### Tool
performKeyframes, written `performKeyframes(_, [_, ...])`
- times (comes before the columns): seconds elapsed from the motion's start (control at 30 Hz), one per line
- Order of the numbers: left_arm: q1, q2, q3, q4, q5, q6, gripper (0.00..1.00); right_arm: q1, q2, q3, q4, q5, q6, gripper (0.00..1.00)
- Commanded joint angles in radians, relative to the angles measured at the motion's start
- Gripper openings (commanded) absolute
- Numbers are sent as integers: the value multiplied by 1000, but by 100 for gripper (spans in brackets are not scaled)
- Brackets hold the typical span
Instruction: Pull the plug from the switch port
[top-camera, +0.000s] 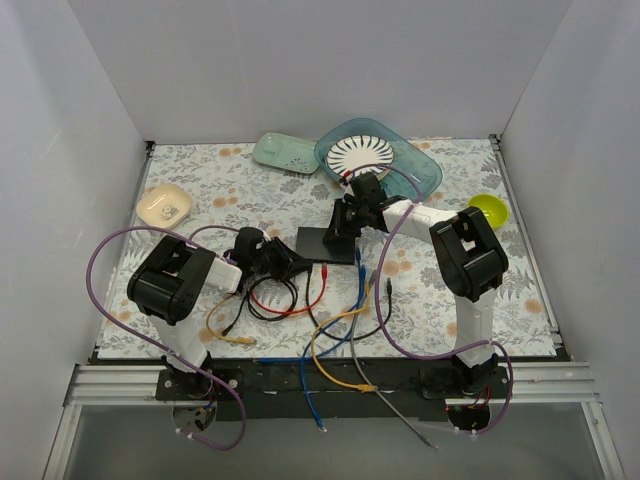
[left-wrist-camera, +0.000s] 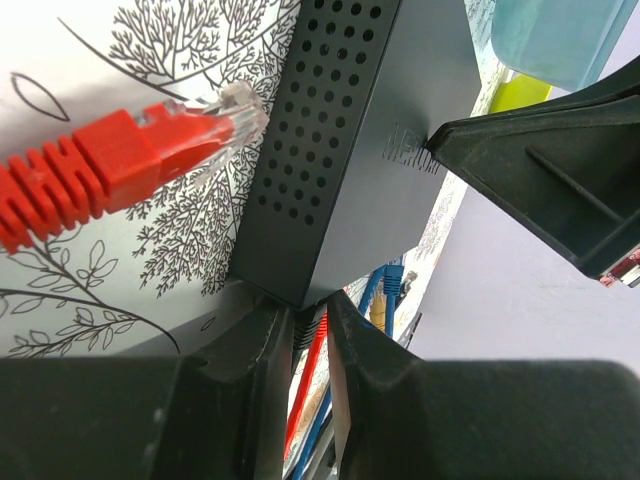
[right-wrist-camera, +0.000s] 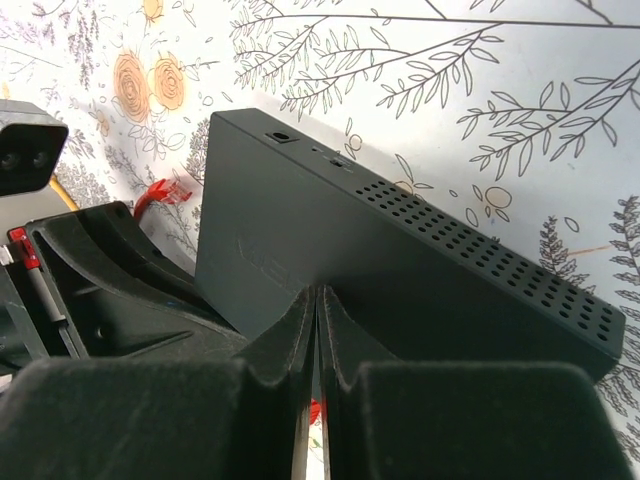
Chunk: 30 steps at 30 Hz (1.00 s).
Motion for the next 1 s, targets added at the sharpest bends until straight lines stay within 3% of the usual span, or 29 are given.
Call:
performKeyframes(0.0, [-5,43,-31,-192,-109,28,0,2,-25,-33,1,6,0,11])
performKeyframes(0.2, [-5,40,-35,-187,-104,39,0,72,-132,-105,1,14,-29,11])
performKeyframes(0.43, [-5,37,-22,-192,-97,53,0,119,-134,-167,-16,17,-27,11])
performKeyframes(0.97, [-5,-93,-93,-232,-28,150,0,106,23,13,-56,51,2,10])
